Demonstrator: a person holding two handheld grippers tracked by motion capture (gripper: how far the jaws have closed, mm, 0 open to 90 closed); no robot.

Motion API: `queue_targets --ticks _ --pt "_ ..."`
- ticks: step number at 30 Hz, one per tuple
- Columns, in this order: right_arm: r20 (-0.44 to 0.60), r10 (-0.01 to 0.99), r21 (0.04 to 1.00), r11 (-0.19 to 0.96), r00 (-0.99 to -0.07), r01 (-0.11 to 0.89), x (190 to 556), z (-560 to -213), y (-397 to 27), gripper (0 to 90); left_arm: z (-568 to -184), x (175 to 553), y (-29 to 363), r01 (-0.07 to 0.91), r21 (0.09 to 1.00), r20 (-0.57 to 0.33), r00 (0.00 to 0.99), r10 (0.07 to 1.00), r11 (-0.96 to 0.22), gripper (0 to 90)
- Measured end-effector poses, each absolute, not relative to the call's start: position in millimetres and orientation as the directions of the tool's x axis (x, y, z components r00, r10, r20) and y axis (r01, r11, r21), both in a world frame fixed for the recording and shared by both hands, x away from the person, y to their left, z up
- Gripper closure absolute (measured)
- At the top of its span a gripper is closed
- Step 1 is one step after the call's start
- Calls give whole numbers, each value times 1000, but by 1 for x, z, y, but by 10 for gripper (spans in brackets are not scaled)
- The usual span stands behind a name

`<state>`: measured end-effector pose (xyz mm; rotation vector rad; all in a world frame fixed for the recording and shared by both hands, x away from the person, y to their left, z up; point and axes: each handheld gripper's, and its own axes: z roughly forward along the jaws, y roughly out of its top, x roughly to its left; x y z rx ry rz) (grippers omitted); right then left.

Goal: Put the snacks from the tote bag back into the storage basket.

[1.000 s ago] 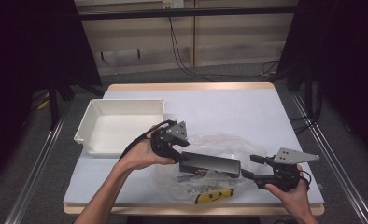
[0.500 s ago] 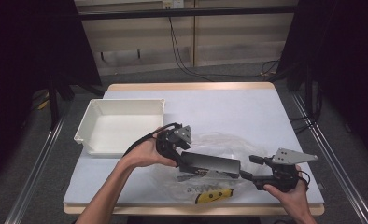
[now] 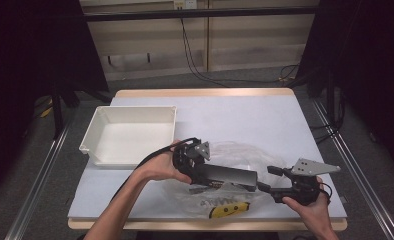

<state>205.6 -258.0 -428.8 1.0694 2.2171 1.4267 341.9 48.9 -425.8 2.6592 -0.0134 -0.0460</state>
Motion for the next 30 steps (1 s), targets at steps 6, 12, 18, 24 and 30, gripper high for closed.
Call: queue_targets --ticks 6,12,18,24,30 --pt "136 716 873 240 -685 424 205 -430 -257 297 -430 341 49 3 454 -26 1000 -10 -891 335" --pt "132 721 877 235 -680 420 205 -430 -258 267 -430 341 50 -19 445 -41 998 -41 -895 382" --pt "133 723 879 229 -678 417 206 -429 -258 264 -427 343 49 -44 431 -54 996 -75 -901 411" --pt "129 728 884 223 -673 411 205 -429 -260 264 -425 341 49 -14 463 -80 995 -58 -886 424" --pt "125 736 891 211 -666 401 204 -428 -261 264 -419 341 51 -6 479 -83 995 -52 -878 430"
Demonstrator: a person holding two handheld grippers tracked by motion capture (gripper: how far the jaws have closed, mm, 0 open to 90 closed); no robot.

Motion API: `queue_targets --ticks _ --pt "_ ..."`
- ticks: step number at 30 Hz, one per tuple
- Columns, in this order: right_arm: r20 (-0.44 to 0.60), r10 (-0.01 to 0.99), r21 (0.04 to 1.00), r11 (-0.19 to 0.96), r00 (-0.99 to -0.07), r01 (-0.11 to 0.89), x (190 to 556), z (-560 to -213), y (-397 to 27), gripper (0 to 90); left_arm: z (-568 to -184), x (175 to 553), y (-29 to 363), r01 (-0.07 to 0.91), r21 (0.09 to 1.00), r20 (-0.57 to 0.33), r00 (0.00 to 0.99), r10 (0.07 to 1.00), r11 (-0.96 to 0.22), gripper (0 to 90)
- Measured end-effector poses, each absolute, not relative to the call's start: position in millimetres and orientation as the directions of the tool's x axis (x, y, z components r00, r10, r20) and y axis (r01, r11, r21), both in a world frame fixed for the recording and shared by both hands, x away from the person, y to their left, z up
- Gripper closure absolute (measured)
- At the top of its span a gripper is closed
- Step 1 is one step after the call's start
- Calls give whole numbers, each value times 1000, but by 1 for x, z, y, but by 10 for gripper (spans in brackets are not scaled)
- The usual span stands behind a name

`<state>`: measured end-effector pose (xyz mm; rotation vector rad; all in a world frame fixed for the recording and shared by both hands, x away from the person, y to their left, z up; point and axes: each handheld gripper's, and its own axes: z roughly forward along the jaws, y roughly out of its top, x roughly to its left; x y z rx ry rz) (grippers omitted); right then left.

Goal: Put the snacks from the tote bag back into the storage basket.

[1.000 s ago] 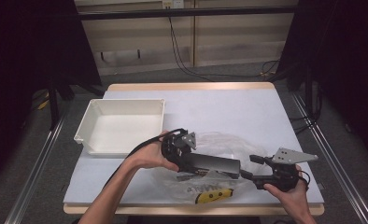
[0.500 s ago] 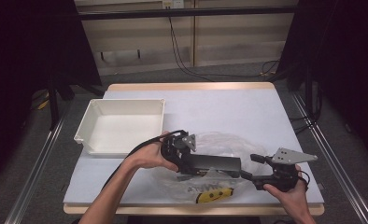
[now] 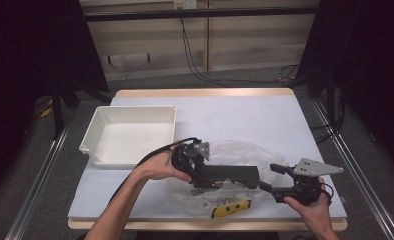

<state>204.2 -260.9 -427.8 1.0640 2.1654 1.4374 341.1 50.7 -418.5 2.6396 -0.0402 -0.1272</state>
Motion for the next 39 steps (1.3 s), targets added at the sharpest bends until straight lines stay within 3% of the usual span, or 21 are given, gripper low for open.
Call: queue_targets --ticks 11,39 --pt "133 737 894 199 -662 401 204 -428 -262 260 -411 342 54 14 494 -103 994 -42 -870 433" --pt "136 741 902 182 -658 392 203 -425 -266 249 -363 347 76 24 625 -41 999 -2 -780 434"
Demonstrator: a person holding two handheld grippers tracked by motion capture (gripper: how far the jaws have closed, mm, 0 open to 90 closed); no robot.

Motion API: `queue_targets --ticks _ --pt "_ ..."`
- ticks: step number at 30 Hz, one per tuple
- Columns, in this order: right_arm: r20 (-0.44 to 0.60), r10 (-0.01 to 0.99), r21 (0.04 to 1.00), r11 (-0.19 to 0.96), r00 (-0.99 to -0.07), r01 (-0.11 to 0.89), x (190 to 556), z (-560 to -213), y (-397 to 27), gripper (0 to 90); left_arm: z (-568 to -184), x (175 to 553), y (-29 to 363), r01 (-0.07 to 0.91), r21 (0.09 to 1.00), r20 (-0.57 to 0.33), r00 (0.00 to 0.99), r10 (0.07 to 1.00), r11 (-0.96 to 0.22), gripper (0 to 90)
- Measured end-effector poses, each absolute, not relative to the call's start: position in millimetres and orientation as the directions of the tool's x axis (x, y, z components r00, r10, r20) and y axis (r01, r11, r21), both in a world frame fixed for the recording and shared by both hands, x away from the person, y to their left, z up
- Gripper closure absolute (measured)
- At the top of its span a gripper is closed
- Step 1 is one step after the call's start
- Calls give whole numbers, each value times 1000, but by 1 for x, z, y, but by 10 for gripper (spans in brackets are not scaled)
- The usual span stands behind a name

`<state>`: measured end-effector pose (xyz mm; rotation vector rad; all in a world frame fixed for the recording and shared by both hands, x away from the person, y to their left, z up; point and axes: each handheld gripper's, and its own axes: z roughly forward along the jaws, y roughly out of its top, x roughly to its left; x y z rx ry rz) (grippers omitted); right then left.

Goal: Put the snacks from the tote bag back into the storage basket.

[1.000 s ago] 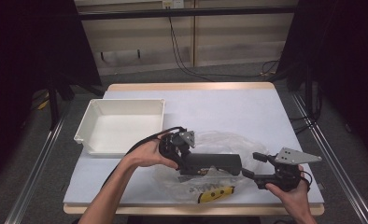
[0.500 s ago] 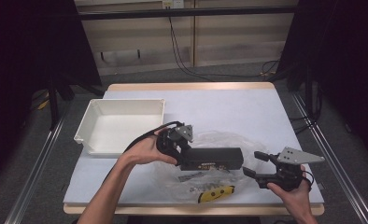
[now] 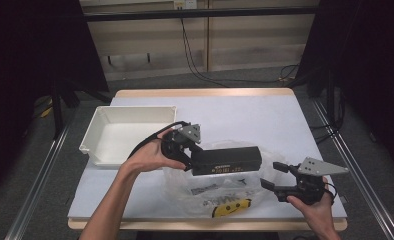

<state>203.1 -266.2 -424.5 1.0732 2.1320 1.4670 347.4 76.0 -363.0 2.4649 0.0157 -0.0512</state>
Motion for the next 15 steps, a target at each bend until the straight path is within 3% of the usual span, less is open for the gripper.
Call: queue_targets --ticks 15 --pt "136 745 900 183 -653 395 203 -425 -267 248 -336 351 97 22 629 -10 1000 20 -777 434"
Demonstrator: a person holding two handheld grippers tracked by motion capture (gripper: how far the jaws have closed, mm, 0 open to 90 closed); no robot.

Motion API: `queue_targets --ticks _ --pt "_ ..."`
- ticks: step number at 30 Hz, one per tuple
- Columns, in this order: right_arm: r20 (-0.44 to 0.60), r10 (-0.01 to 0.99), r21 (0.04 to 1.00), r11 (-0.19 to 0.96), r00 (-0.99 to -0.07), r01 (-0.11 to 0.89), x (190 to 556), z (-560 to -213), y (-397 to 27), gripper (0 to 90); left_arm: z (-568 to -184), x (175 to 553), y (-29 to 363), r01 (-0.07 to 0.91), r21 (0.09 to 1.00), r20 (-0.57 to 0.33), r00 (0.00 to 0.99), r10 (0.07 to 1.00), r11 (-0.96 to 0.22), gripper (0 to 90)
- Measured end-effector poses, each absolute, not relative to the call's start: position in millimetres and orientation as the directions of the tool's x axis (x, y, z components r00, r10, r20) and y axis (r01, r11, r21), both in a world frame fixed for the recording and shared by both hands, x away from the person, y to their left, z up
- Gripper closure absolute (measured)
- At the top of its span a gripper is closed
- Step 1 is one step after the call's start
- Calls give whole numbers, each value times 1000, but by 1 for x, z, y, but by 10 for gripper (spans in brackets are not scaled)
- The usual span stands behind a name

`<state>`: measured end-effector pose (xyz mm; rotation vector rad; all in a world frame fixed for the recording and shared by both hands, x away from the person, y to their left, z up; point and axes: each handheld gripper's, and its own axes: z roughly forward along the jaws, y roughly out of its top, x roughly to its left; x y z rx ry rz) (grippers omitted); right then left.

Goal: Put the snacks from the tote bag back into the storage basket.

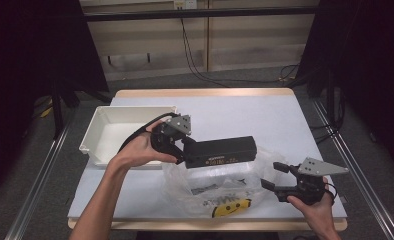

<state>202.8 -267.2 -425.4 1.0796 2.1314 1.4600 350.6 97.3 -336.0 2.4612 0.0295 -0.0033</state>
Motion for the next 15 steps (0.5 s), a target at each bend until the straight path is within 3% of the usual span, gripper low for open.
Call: queue_targets --ticks 15 --pt "134 742 897 191 -657 398 204 -426 -265 245 -326 362 135 77 643 -6 995 95 -762 434"
